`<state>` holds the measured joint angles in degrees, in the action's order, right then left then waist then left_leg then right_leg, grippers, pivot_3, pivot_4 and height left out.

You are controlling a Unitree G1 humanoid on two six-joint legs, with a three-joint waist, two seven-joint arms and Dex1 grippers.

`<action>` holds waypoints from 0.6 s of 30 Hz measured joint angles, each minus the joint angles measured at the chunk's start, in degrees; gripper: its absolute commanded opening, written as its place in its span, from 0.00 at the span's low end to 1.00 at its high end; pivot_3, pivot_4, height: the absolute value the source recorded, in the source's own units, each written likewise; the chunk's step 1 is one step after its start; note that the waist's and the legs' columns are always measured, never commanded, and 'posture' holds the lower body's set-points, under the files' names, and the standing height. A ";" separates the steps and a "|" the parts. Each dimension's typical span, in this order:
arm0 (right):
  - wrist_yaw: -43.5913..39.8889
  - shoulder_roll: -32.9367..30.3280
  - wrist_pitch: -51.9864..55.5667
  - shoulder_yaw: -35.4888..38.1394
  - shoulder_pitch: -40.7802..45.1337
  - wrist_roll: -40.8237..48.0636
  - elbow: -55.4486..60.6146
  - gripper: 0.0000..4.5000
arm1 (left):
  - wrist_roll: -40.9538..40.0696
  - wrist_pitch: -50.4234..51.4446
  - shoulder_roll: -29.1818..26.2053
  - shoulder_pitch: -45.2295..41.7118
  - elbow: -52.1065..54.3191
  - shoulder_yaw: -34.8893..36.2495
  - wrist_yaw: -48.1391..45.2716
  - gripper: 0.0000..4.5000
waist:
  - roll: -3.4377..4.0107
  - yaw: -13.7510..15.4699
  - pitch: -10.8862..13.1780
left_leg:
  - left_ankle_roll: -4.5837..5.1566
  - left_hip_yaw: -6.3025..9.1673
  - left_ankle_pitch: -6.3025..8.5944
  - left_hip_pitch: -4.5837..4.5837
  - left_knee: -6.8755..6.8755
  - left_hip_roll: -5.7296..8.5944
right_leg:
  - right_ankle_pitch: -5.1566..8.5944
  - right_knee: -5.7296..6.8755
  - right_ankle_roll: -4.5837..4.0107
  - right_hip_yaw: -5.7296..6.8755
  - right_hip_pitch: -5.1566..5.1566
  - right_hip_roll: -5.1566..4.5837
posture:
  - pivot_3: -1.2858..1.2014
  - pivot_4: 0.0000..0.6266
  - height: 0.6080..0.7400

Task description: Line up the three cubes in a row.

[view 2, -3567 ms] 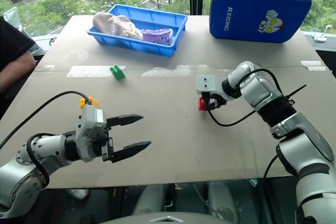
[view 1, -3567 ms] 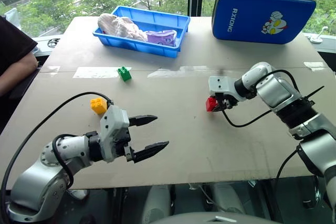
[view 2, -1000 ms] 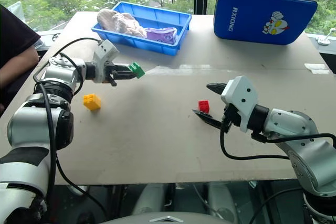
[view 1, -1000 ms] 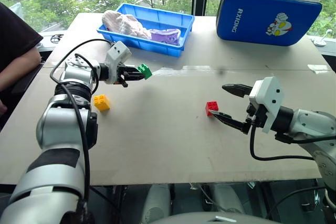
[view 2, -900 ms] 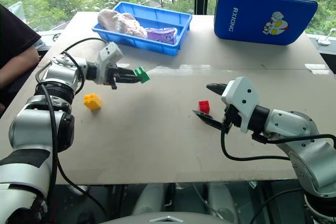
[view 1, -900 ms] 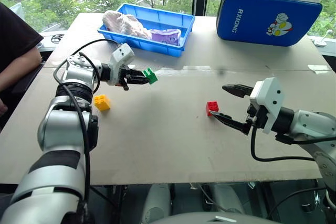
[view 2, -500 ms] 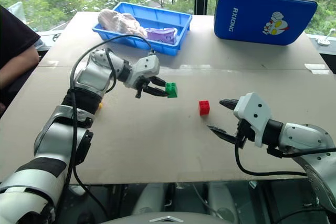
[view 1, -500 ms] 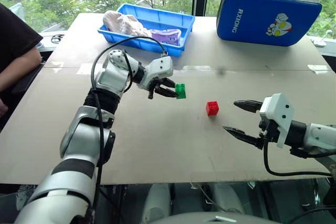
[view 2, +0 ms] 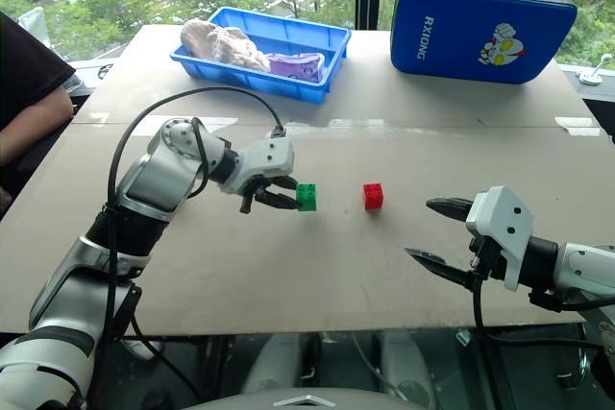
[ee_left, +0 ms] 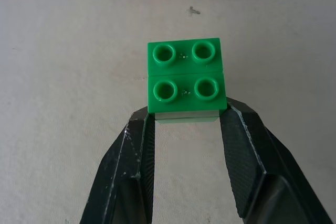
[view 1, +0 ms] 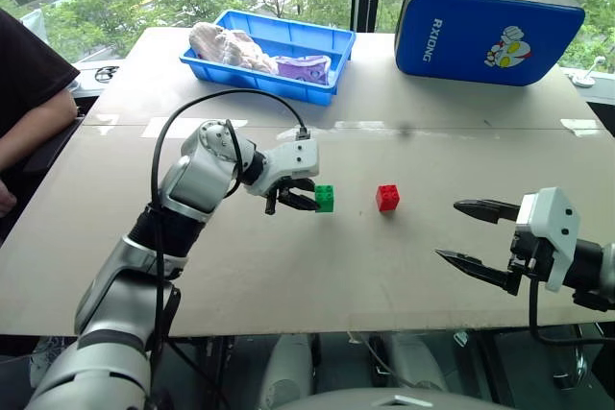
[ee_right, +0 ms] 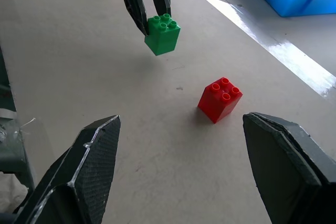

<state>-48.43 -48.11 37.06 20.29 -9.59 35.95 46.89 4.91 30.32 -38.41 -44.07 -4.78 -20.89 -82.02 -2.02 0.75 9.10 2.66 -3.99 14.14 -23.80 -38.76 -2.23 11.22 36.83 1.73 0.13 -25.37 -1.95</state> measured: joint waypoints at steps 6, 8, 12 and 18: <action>0.16 -0.15 -0.02 -0.02 0.17 0.00 -0.20 0.85 | -0.12 0.19 -0.01 0.23 0.05 -0.04 2.55 0.27 | 0.00 0.04 0.00 | 0.00 0.00 0.00 0.00 0.00 0.01 | 0.00 0.00 0.00 0.00 0.00 0.00 | 0.52 0.24 1.00; 0.26 -0.25 -0.02 -0.04 0.45 0.00 -0.20 0.85 | -0.40 -0.10 0.14 0.23 -0.08 -0.11 3.24 0.27 | 0.00 0.04 0.00 | 0.00 -0.01 0.00 0.00 0.00 0.01 | 0.00 0.00 0.00 0.00 0.00 0.00 | 0.52 0.24 1.00; 0.65 -0.27 -0.02 -0.07 0.55 0.00 -0.18 0.85 | -0.62 -1.04 0.63 0.25 -0.33 -0.65 3.79 0.27 | 0.00 0.04 0.00 | 0.00 0.00 0.00 -0.01 0.00 0.02 | 0.00 0.00 0.00 0.00 0.00 0.00 | 0.52 0.24 1.00; 1.58 -0.45 0.19 -0.08 0.50 0.02 0.19 0.85 | -0.67 -2.30 1.01 0.24 -1.05 -2.04 4.06 0.27 | 0.00 0.05 0.00 | 0.00 -0.01 0.00 0.00 0.00 0.02 | 0.00 -0.01 0.00 0.00 0.00 0.00 | 0.52 0.24 1.00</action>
<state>-46.85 -48.56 37.25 20.21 -9.09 35.97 47.08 4.23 28.02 -37.39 -43.83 -5.82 -22.93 -77.96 -2.02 0.79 9.10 2.66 -4.00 14.13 -23.81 -38.76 -2.21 11.22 36.83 1.73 0.13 -25.37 -1.95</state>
